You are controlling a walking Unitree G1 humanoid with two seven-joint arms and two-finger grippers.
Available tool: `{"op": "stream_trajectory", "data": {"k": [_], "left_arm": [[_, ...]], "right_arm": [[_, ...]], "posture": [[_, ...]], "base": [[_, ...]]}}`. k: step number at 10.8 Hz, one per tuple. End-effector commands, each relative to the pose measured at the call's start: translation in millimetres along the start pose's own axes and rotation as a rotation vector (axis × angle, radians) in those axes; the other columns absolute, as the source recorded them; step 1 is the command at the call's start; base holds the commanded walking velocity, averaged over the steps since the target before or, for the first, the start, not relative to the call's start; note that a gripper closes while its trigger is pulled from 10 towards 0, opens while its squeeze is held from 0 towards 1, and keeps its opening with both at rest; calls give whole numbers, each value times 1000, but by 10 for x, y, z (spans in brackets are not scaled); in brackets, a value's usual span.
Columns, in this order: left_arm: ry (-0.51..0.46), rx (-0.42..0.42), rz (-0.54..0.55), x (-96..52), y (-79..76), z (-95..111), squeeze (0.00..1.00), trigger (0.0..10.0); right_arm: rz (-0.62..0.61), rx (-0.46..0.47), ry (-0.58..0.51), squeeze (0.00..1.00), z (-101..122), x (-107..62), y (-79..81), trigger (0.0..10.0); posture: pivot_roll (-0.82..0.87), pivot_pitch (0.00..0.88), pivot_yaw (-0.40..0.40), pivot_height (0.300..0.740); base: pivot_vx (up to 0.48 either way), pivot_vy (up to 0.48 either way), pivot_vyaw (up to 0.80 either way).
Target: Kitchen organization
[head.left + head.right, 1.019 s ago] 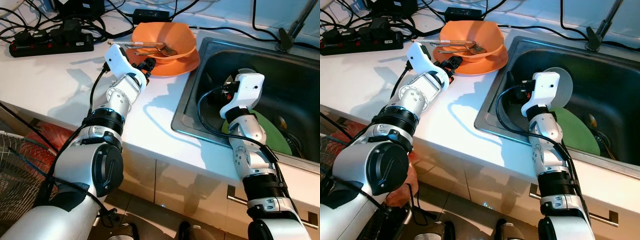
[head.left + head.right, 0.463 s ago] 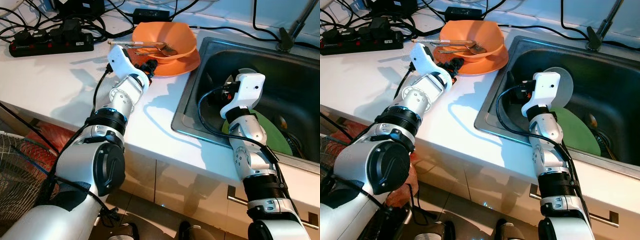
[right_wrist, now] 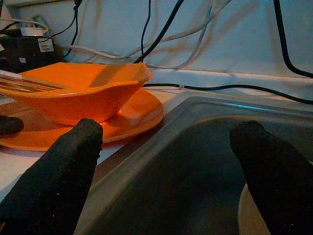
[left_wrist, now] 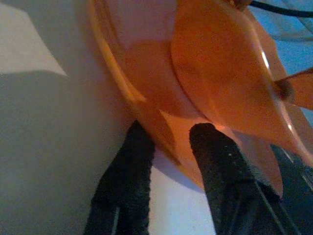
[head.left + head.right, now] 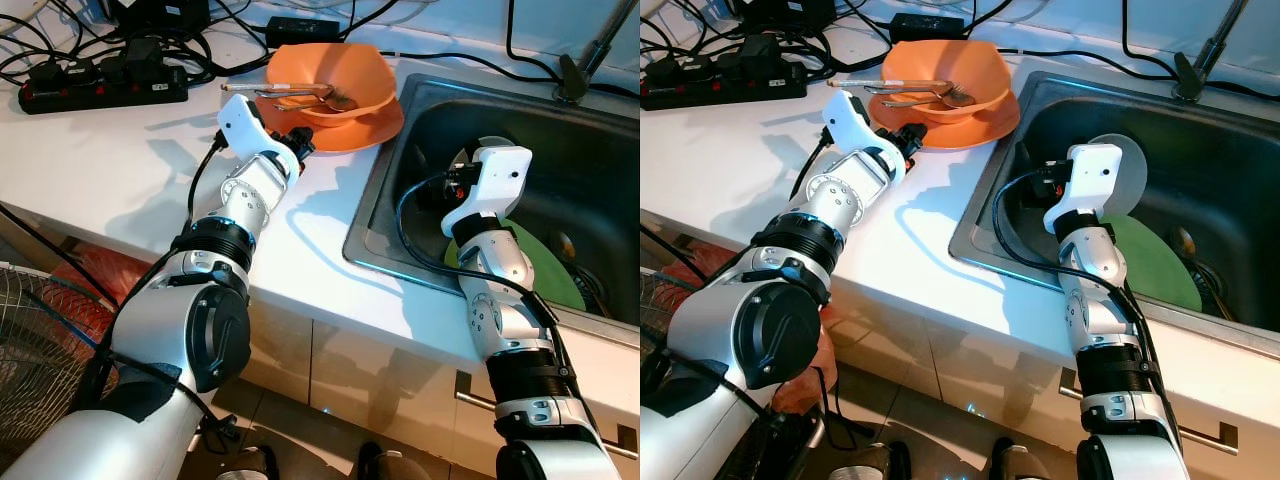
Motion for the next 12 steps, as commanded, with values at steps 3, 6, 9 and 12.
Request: {"op": "stream_trajectory", "data": {"k": [3, 6, 9, 12], "left_arm": [[46, 34, 20, 2, 46, -125, 0, 10000], [60, 42, 50, -18, 160, -184, 0, 10000], [47, 33, 53, -106, 252, -239, 0, 10000], [46, 31, 78, -294, 374, -348, 0, 10000]], "right_arm": [[-9, 7, 33, 0, -88, -49, -10, 10000], [-11, 8, 34, 0, -90, -50, -14, 10000], [-10, 8, 36, 0, -93, -39, -25, 10000], [-3, 11, 40, 0, -109, -41, -8, 10000]], "posture": [[-15, 177, 33, 740], [-7, 177, 34, 740], [14, 179, 23, 740], [35, 181, 18, 740]], "base": [[0, 0, 0], [0, 0, 0], [0, 0, 0], [0, 0, 0]]}}
Point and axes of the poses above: a point about 5 cm out from each wrist's last joint towards the gripper, its own x axis pointing out of the wrist towards the gripper, its own z axis along the axis of the wrist's last joint, y = z × x, the point moved 3 cm from there along x, pointing out of the wrist towards the gripper, and after that the axes turned 4 degrees about -x, right-handed, at the moved point
